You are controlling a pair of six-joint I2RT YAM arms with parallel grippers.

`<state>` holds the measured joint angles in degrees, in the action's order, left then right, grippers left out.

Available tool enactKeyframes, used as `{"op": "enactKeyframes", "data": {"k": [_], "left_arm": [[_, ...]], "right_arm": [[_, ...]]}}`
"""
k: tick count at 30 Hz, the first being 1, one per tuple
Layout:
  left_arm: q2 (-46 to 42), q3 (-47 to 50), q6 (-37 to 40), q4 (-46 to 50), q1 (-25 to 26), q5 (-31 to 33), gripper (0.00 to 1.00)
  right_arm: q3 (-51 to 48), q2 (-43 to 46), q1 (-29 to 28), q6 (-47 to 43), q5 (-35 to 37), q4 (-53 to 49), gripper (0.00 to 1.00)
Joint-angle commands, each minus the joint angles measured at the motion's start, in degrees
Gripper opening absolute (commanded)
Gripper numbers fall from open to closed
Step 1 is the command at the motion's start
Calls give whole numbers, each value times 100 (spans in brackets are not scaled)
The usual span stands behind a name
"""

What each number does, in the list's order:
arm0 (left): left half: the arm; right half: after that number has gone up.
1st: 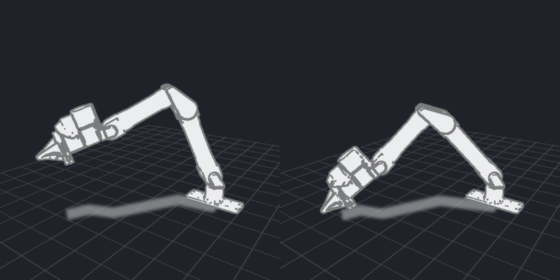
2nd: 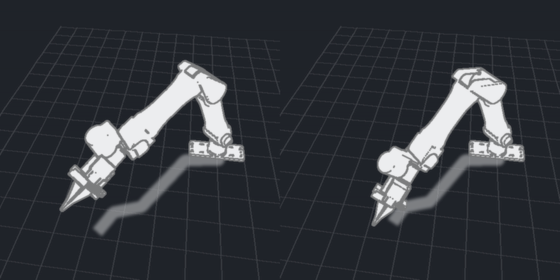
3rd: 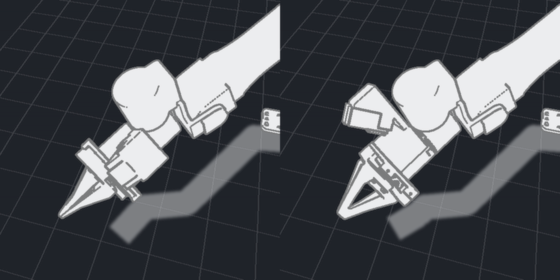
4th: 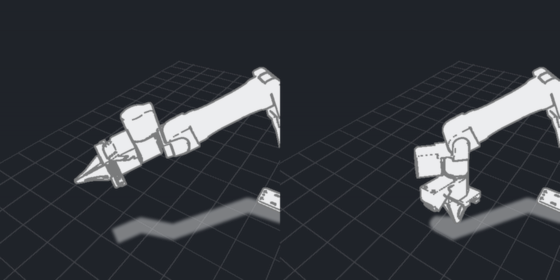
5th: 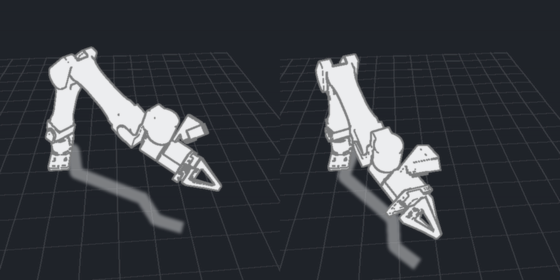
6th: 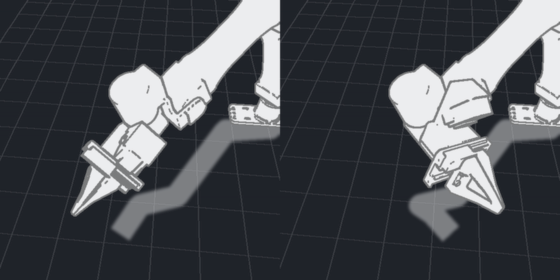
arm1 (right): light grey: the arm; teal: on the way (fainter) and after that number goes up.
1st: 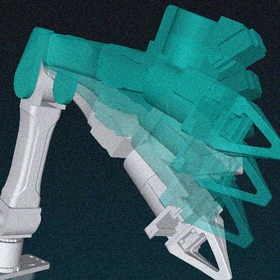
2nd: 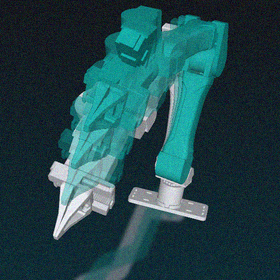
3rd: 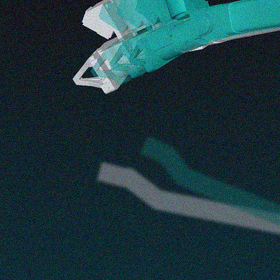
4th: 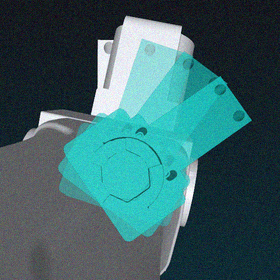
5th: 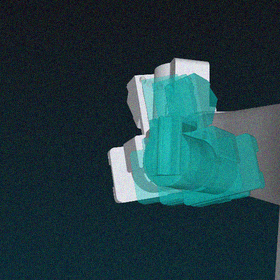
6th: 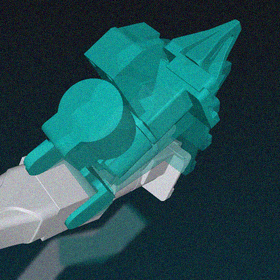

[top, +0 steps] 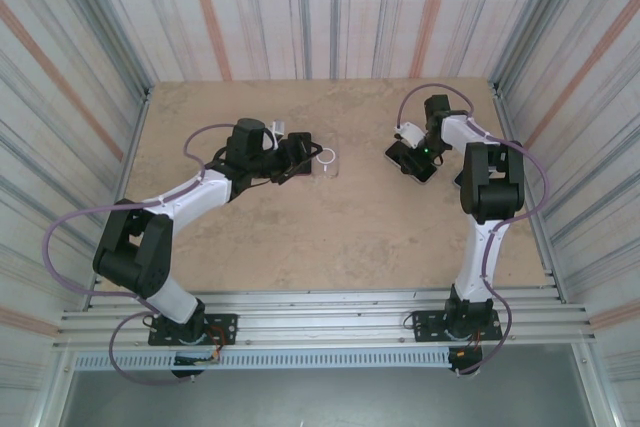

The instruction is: Take the phone out of the phone case

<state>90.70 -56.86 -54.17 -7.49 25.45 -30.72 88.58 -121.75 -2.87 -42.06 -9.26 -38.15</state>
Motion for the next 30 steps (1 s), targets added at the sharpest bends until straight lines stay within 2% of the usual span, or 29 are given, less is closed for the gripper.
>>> {"op": "enactKeyframes", "data": {"k": [1, 9, 21, 30], "left_arm": [[18, -123, 140, -95, -32, -132, 96], [63, -194, 112, -108, -5, -128, 95], [280, -435, 92, -227, 186, 58, 94], [620, -728, -14, -400, 465, 585, 91]], "right_arm": [[-180, -530, 13, -96, 337, -501, 70], [-164, -192, -24, 192, 12, -274, 55], [-394, 618, 73, 785, -845, 101, 48], [-946, 1390, 95, 1378, -1667, 724, 48]]}}
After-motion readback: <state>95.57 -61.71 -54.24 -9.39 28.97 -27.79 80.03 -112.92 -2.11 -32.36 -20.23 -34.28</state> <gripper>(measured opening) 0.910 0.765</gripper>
